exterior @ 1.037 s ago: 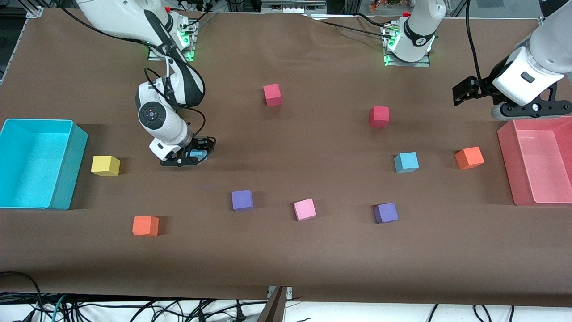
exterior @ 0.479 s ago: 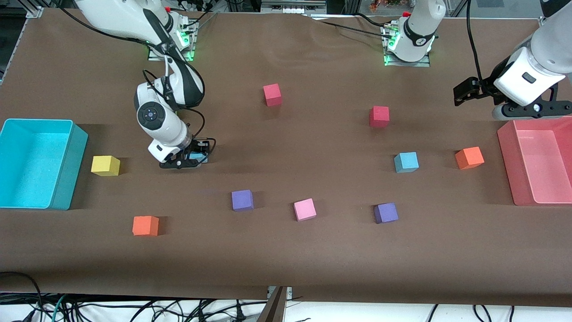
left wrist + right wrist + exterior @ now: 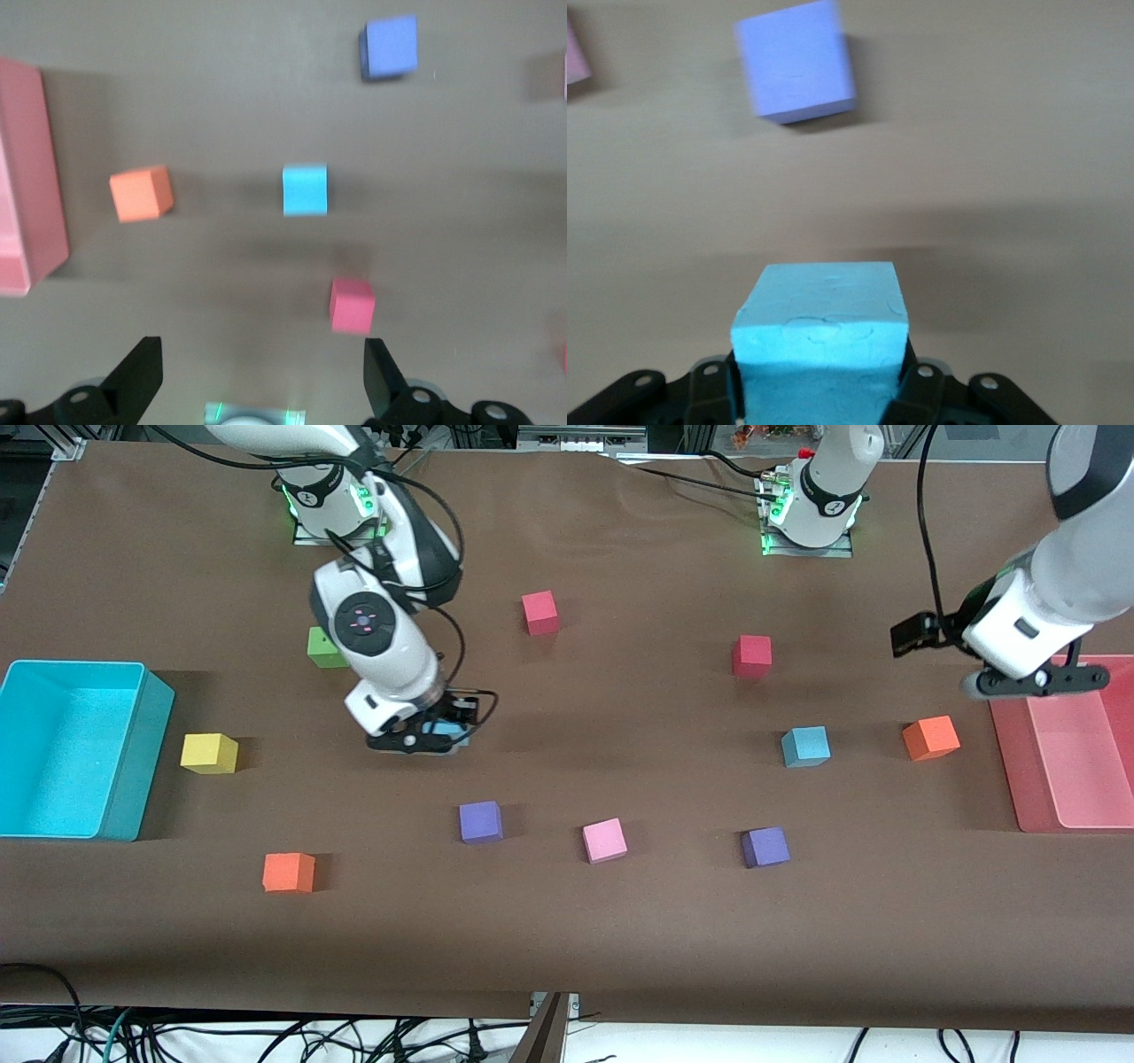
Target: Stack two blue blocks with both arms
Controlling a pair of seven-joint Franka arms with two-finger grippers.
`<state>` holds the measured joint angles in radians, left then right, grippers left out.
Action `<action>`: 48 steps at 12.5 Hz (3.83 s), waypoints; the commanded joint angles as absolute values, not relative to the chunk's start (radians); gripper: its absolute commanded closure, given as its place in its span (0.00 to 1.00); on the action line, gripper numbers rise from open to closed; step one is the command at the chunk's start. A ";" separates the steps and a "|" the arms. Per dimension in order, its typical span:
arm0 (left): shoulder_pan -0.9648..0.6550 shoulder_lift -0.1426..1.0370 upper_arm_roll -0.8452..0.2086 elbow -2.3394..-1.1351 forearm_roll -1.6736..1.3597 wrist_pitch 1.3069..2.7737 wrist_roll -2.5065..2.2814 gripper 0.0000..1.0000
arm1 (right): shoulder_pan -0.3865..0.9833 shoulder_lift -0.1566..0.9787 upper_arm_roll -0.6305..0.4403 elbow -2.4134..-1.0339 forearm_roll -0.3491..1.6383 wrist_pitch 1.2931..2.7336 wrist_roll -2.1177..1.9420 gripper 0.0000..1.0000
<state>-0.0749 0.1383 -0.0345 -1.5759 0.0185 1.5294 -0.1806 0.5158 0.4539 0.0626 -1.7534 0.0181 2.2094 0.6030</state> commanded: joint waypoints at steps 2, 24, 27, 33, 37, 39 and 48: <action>-0.081 0.175 -0.038 -1.603 0.074 1.582 -0.169 0.00 | 0.639 0.717 0.057 -1.457 0.017 2.198 0.762 0.80; -0.083 0.376 -0.043 -2.141 -0.008 2.457 -0.123 0.95 | 0.621 0.655 0.026 -1.387 0.260 2.032 0.236 0.00; -0.144 0.283 -0.089 -2.085 -0.008 2.321 -0.140 1.00 | 0.641 0.582 -0.051 -1.550 0.582 2.136 -0.059 0.00; -0.338 0.366 -0.184 -1.791 -0.115 2.168 -0.496 1.00 | 0.702 0.546 -0.041 -1.890 1.313 2.609 -0.997 0.00; -0.475 0.497 -0.176 -1.630 -0.101 2.175 -0.644 1.00 | 0.700 0.583 -0.044 -1.922 1.710 2.615 -1.638 0.00; -0.497 0.531 -0.164 -1.577 -0.095 2.177 -0.660 1.00 | 0.698 0.612 -0.046 -1.922 1.845 2.614 -1.863 0.00; -0.574 0.635 -0.115 -1.539 -0.086 2.341 -0.660 1.00 | 0.693 0.675 -0.049 -1.907 1.993 2.548 -2.141 0.00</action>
